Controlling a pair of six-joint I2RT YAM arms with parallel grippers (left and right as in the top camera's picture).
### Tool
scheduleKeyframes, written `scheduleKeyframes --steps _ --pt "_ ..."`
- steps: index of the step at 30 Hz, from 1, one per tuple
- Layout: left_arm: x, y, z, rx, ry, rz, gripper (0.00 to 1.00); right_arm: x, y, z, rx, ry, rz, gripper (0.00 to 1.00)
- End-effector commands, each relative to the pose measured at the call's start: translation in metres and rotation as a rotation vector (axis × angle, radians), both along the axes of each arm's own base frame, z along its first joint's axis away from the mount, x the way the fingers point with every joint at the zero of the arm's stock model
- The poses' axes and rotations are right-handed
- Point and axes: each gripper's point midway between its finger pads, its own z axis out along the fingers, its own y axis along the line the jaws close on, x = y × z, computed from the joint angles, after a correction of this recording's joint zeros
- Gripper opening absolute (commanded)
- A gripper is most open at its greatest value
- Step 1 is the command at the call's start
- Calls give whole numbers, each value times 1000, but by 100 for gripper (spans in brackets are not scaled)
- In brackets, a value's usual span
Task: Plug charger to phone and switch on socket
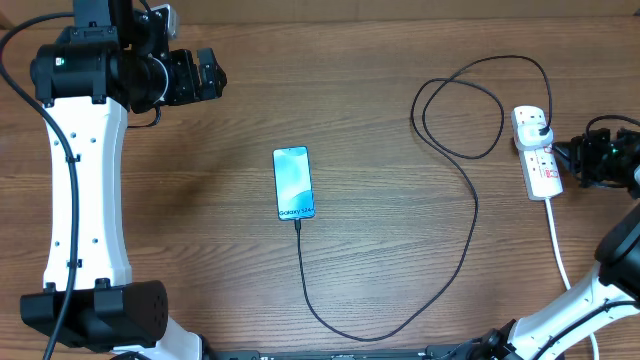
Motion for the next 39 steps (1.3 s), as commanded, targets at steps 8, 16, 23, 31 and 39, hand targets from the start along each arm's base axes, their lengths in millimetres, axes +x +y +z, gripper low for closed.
scheduleKeyframes --steps 8,16,23,31,39 --pt "2 -1 1 5 -4 1 100 7 13 -9 -40 17 44 4" --pt "2 -1 1 5 -4 1 100 7 23 -11 -29 37 62 4" --pt "2 -1 1 5 -4 1 100 3 40 -21 -22 72 91 4" --pt "2 -1 1 5 -4 1 100 0 69 -34 -7 120 159 4" --pt "2 -1 1 5 -4 1 100 -8 83 -37 12 167 189 4"
